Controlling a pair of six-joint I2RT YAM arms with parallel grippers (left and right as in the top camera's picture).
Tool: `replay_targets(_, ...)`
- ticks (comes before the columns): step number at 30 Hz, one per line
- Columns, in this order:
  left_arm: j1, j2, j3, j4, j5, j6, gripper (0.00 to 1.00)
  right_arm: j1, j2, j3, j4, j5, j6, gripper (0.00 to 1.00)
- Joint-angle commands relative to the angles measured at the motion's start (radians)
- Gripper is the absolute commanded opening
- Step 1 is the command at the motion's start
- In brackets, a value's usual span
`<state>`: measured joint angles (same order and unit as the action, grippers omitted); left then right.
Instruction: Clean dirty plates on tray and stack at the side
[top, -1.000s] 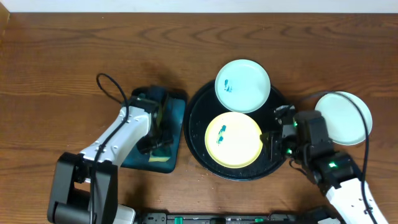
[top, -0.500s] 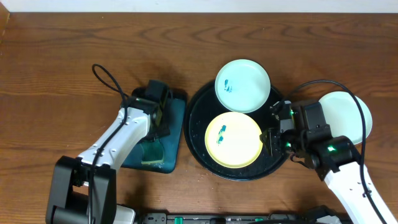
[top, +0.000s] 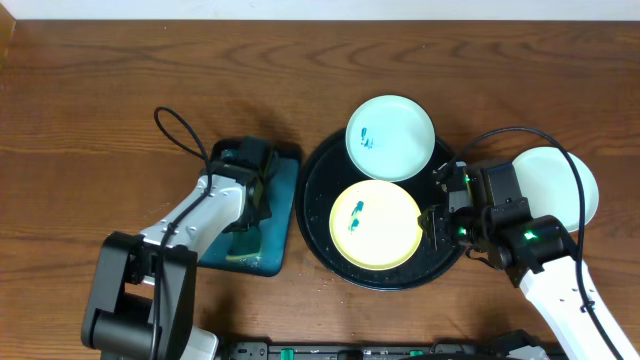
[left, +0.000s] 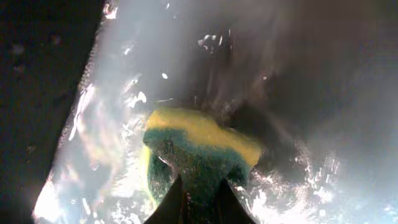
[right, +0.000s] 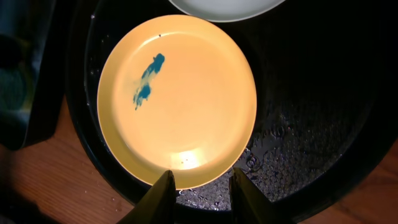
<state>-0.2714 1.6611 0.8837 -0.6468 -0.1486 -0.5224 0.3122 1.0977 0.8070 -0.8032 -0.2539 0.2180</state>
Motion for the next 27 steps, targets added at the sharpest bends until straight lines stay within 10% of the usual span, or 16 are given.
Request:
replay_targets(1, 0.002, -0.019, 0.071, -0.045, 0.040, 0.018, 0.21, -0.003, 0.000, 0.010, 0.001, 0.002, -0.013, 0.27)
replay_targets(8, 0.002, -0.072, 0.119, -0.184, 0.091, 0.018, 0.48, -0.003, 0.000, 0.010, 0.002, 0.002, -0.013, 0.27)
replay_targets(21, 0.002, -0.073, -0.070, -0.155, 0.175, -0.112, 0.48, -0.003, 0.000, 0.010, 0.002, 0.002, -0.013, 0.28)
replay_targets(24, 0.002, -0.073, -0.148, -0.050, 0.176, -0.116, 0.39, -0.003, 0.000, 0.010, 0.002, 0.003, -0.013, 0.29)
replay_targets(27, 0.002, -0.073, -0.161, -0.022, 0.175, -0.114, 0.09, -0.003, 0.001, 0.010, 0.002, 0.015, 0.008, 0.29)
